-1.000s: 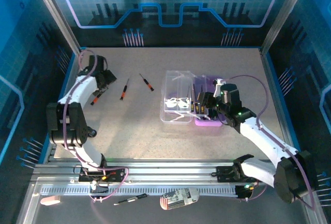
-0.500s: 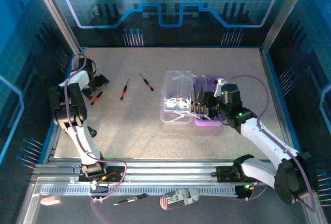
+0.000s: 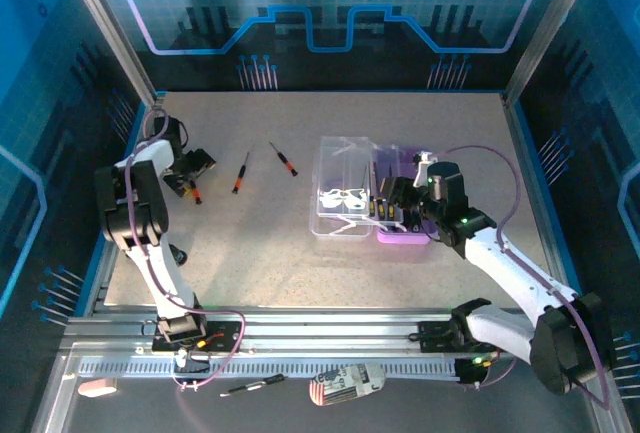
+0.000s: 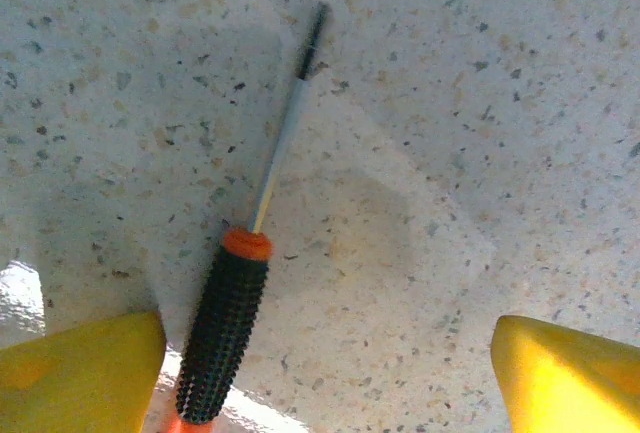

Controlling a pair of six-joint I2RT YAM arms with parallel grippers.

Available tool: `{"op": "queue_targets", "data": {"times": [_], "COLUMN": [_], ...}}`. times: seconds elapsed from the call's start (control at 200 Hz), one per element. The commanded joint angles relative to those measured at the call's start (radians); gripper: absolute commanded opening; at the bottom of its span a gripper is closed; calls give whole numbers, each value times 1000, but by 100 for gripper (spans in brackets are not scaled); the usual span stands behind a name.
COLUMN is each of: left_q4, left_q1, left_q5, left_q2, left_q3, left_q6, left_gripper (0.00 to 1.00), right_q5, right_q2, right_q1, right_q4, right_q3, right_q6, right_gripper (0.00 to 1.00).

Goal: Pack the tool kit

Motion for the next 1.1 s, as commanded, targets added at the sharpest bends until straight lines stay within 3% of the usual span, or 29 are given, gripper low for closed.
{"op": "queue_targets", "data": {"times": [0.0, 0.085, 0.26, 0.38, 0.55, 0.855, 1.096], "left_q4": [-35, -61, -157, -190, -233, -246, -226], "left_q1": [-26, -42, -57, -61, -61, -60, -69], "left_q5": [25, -22, -92, -147, -174, -183, -182], "left_q2": [-46, -39, 18, 18, 40, 62, 71], "left_q3": [-47, -40, 25, 40, 74, 67, 52], "left_q6": [-21, 0, 38, 56, 101, 122, 136], "left_gripper": [86, 85, 63, 58, 33, 30, 17], "right_q5": [-14, -18, -18, -18, -28, -209, -183], "right_q2": [4, 2, -5, -10, -15, 32, 20], "right_q1": [8, 8, 8, 7, 8, 11, 12], "right_q4": [32, 32, 28, 26, 29, 146, 131], "right_q3": [-5, -5, -5, -4, -6, -25, -27], "right_q6": [6, 7, 8, 8, 16, 55, 57], "right_gripper": [46, 46, 46, 46, 46, 51, 53]}}
